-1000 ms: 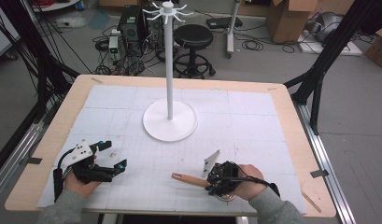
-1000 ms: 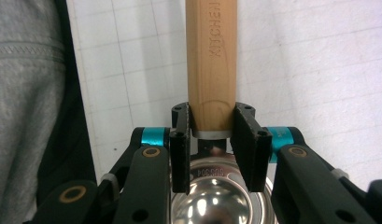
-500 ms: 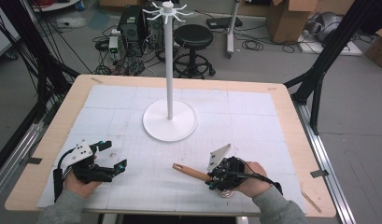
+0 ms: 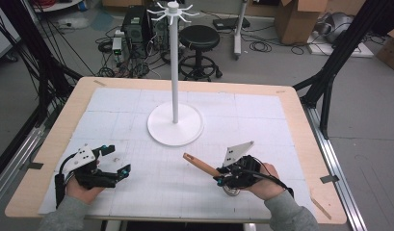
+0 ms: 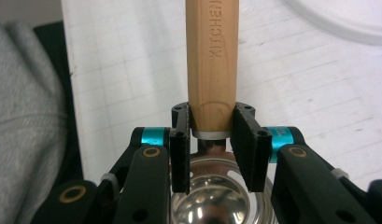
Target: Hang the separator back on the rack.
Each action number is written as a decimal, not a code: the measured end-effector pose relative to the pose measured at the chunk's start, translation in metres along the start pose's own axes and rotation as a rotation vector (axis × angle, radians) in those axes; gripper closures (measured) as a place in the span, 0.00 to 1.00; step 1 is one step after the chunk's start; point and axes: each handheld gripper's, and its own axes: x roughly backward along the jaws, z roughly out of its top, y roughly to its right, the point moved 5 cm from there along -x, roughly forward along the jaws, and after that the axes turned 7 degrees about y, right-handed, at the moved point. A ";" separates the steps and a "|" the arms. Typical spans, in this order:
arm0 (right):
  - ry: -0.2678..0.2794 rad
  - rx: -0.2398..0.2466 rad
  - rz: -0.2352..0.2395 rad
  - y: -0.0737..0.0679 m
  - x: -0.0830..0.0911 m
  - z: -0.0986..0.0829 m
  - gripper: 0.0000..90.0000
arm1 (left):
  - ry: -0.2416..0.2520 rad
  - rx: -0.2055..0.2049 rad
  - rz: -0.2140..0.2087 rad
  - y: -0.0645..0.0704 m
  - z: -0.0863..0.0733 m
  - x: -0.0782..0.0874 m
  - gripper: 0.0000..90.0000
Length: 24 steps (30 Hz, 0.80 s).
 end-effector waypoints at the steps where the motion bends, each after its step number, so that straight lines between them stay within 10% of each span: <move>1: 0.012 -0.001 -0.005 0.001 0.001 0.000 0.78 | -0.001 -0.001 -0.001 0.000 0.000 0.000 0.02; 24: 0.272 -0.092 -0.134 0.026 0.033 0.002 0.78 | 0.006 -0.005 0.000 0.000 0.001 0.001 0.02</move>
